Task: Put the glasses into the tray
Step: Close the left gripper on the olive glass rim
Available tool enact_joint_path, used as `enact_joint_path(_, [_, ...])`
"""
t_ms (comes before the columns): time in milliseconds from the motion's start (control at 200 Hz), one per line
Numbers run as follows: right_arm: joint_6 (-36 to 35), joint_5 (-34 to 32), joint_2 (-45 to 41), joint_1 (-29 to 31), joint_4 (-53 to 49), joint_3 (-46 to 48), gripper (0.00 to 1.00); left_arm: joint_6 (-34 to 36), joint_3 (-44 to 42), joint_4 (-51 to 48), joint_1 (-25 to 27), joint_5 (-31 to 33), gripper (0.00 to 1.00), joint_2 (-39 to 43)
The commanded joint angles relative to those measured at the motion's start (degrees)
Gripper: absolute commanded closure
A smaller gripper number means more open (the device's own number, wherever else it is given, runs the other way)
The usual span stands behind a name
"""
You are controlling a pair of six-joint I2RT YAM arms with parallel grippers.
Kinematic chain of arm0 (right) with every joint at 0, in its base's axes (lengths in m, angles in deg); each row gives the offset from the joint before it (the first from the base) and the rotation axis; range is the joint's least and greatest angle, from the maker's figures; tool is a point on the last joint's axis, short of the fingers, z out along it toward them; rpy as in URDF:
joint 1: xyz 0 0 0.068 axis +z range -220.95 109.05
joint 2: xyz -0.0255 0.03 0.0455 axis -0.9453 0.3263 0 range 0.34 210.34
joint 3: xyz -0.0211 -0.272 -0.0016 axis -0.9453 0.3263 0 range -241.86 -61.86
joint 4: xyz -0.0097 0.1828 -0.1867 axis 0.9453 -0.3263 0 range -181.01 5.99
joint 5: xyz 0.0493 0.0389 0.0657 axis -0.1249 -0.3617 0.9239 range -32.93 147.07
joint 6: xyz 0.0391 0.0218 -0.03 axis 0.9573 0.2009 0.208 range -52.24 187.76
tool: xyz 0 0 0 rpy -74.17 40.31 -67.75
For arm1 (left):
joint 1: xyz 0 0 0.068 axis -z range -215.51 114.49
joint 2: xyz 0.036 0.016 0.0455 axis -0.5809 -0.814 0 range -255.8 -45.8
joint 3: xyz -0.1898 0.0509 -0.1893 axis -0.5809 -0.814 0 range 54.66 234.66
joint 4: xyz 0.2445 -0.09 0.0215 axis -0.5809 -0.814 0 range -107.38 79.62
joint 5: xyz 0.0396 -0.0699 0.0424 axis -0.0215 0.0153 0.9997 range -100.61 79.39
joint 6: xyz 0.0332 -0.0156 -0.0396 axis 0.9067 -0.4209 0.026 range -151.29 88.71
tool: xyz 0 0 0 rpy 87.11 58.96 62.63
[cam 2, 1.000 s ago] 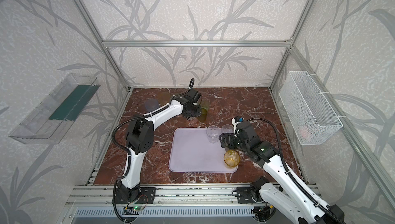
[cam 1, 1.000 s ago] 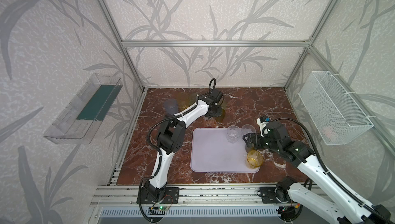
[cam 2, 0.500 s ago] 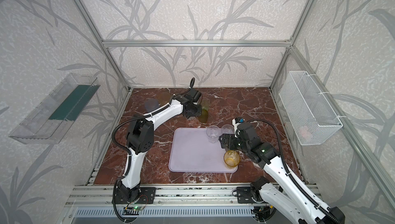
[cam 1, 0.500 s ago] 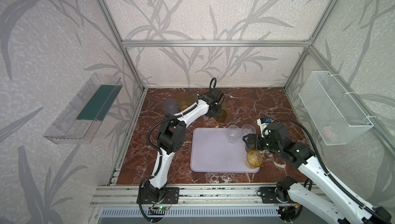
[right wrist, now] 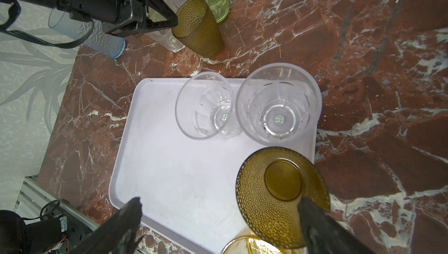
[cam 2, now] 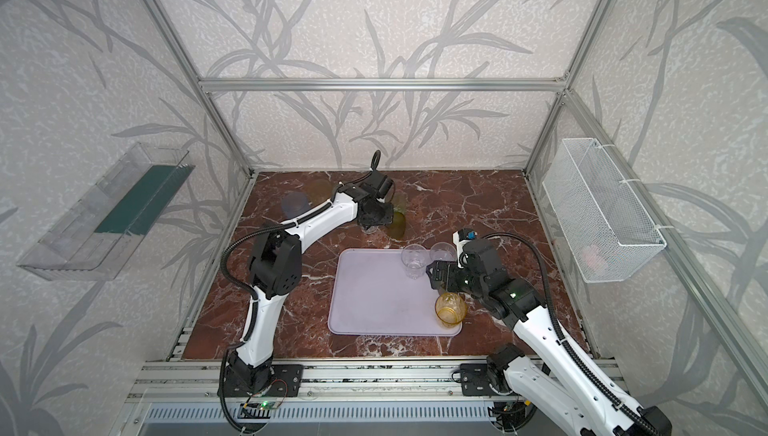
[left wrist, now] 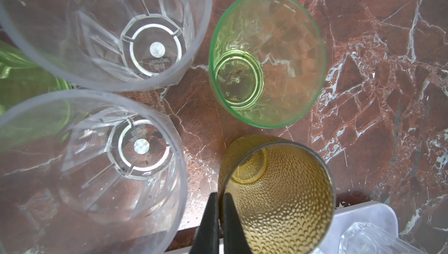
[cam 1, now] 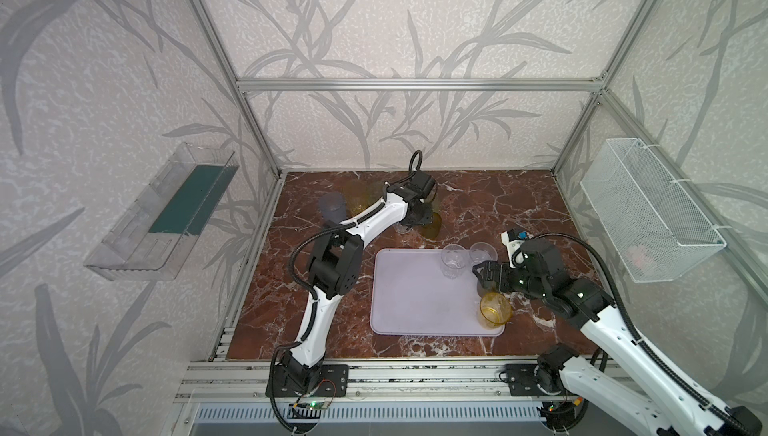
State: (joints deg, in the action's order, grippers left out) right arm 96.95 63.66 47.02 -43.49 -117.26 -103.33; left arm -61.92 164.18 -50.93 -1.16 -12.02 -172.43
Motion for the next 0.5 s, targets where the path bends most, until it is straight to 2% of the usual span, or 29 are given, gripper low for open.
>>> enact_joint_path(0, [0.6,0.6,-0.7,-0.3,0.2,0.5,0.01,0.7,1.7,-2.9,0.5,1.0,0.94,-1.6])
enact_joint_path(220, [1.1,0.9,-0.8,-0.3,0.4,0.7,0.01,0.8,2.6,-3.3,0.6,1.1,0.92,-2.4])
enact_joint_path(360, [1.4,0.8,-0.8,-0.3,0.2,0.8,0.01,0.9,3.2,-3.7,0.6,0.9,1.0,-2.7])
enact_joint_path(495, [1.6,0.5,-1.0,-0.3,0.1,0.9,0.01,0.8,3.0,-3.7,0.6,0.7,1.0,-2.3])
